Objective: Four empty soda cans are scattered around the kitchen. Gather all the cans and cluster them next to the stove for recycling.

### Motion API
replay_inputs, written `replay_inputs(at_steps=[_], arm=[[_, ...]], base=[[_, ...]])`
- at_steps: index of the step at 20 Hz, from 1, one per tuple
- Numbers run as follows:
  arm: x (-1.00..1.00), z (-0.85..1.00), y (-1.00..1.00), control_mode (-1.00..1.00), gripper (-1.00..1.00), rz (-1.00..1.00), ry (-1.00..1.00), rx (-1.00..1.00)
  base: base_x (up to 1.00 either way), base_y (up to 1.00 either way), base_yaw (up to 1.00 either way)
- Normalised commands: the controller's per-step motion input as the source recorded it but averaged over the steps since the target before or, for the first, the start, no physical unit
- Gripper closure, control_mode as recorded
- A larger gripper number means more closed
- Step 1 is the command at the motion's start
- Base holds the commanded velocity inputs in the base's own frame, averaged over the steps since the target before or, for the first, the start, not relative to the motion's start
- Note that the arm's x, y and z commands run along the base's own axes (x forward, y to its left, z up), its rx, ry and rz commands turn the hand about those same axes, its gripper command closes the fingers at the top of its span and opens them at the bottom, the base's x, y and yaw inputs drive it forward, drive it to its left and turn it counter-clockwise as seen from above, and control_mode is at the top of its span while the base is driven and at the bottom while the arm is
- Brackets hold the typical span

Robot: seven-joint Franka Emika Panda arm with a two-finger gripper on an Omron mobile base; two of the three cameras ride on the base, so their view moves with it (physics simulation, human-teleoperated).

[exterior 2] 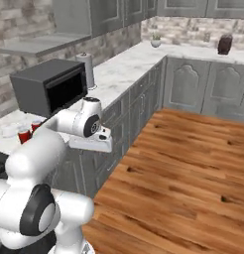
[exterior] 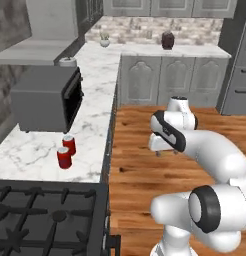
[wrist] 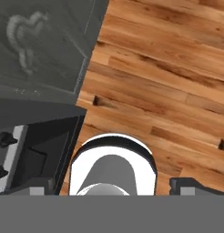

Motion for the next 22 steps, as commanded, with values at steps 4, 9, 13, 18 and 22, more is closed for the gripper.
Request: replay_inputs(at_steps=[4, 9, 13, 18, 22], arm=[[0.00, 0.00, 0.00, 1.00, -1.00, 0.00, 0.00, 0.00], [0.00, 0.00, 0.00, 1.00, -1.00, 0.00, 0.00, 0.00], [0.00, 0.00, 0.00, 1.00, -1.00, 0.00, 0.00, 0.00], [0.00, 0.00, 0.00, 1.00, -1.00, 0.00, 0.00, 0.00], [0.00, 0.00, 0.00, 1.00, -1.00, 0.00, 0.00, 0.00]], base=[[-0.20, 0.29, 0.84], [-0.28, 0.26, 0.73], [-0.49, 0.28, 0.39], [-0.73, 0.31, 0.02], [-0.69, 0.35, 0.00]])
